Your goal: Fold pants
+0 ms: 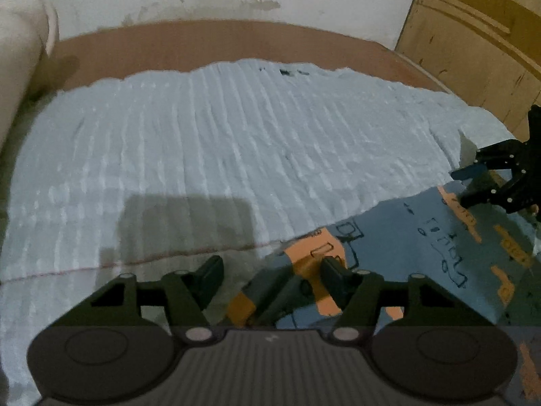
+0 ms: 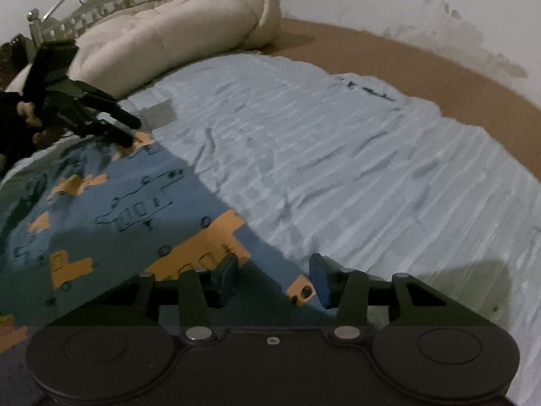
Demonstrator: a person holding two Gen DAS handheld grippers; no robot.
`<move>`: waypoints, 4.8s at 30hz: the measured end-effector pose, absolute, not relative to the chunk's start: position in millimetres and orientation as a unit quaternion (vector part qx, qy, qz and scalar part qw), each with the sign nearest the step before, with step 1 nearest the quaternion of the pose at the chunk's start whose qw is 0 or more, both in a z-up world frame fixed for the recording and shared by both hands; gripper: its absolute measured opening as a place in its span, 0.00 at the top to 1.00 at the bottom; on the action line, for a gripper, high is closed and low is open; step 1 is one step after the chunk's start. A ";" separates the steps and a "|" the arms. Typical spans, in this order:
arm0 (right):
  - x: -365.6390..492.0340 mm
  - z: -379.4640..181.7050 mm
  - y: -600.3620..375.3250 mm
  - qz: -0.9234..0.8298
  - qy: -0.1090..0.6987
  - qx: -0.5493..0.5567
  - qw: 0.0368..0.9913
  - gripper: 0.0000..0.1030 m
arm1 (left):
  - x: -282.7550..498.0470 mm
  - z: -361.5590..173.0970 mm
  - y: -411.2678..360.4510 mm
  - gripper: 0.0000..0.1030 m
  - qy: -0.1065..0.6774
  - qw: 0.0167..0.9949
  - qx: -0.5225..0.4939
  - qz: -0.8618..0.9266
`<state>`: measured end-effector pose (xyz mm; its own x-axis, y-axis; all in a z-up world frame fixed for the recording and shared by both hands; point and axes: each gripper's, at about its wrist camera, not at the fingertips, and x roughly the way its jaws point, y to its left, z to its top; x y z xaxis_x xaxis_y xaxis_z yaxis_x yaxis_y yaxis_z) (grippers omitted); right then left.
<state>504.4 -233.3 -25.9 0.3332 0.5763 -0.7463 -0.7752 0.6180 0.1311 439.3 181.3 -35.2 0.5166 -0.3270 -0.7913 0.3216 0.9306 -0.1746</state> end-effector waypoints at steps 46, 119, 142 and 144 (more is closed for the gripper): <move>339.5 87.5 -216.0 0.258 0.183 -0.206 0.926 0.99 | 281.6 65.7 159.3 1.00 0.235 0.968 0.013 -0.082; 173.5 24.1 -379.9 0.133 0.261 -0.012 0.956 0.04 | 148.2 -18.1 -118.2 0.48 0.297 0.893 0.091 -0.326; 353.2 14.0 -316.2 0.080 0.402 -0.115 0.905 0.94 | 152.8 -15.6 -135.2 1.00 0.312 0.896 0.062 -0.308; 340.0 27.4 -329.7 0.072 0.373 -0.097 0.920 0.96 | 152.3 -9.8 -132.6 1.00 0.303 0.900 0.063 -0.308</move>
